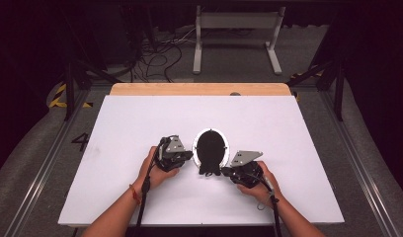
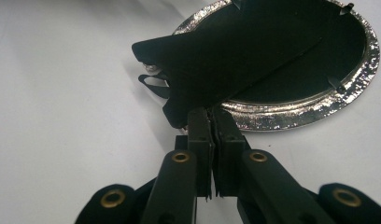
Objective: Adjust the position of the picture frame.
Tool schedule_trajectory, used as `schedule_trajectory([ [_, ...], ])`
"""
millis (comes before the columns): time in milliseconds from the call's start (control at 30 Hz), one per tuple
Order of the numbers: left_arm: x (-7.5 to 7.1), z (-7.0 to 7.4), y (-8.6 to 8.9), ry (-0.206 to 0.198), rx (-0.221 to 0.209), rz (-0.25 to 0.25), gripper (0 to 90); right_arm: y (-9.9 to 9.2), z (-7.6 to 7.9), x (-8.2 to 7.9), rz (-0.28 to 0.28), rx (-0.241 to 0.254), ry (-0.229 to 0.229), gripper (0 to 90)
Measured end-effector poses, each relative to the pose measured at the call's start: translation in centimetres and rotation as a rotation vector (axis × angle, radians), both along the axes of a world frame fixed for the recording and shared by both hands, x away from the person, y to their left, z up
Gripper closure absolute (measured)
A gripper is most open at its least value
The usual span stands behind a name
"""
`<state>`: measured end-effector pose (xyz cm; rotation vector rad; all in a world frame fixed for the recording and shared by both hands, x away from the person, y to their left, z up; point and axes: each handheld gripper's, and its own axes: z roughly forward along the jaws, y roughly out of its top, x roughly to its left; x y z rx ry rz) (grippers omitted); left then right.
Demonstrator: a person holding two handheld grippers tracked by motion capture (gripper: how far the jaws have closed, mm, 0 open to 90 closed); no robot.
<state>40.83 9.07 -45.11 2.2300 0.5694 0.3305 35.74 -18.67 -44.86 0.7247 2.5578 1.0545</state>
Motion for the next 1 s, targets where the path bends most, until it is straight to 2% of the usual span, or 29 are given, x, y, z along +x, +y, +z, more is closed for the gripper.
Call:
schedule_trajectory([
  [100, -0.4, 0.9, 0.7, -0.025, -0.003, -0.001, 85.3, 0.0, 0.3, -0.1, -0.006, 0.001, -0.012, 87.3],
  [200, -0.9, 1.8, 1.5, -0.073, 0.001, -0.005, 84.9, -0.2, 0.6, -0.1, -0.018, 0.01, -0.013, 87.1],
  [367, -1.8, 2.4, 3.1, -0.091, -0.009, -0.024, 83.3, -0.7, 1.2, -0.1, -0.021, 0.035, -0.013, 87.0],
  [467, -2.2, 2.6, 3.8, -0.095, -0.018, -0.029, 81.7, -1.0, 1.5, 0.0, -0.028, 0.046, -0.01, 86.0],
  [633, -3.4, 2.6, 6.2, -0.107, -0.044, -0.026, 78.8, -1.4, 1.8, 0.0, -0.034, 0.073, 0.01, 83.5],
  [700, -3.9, 2.4, 6.9, -0.098, -0.056, -0.016, 75.9, -1.4, 1.6, -0.1, -0.03, 0.058, 0.012, 82.3],
  [933, -5.0, 2.0, 8.5, -0.094, -0.047, 0.008, 64.4, -1.5, 1.4, -0.3, -0.035, 0.066, 0.029, 75.8],
  [1000, -5.2, 1.7, 9.0, -0.091, -0.053, 0.011, 64.2, -1.4, 1.3, -0.5, -0.029, 0.064, 0.03, 71.4],
])
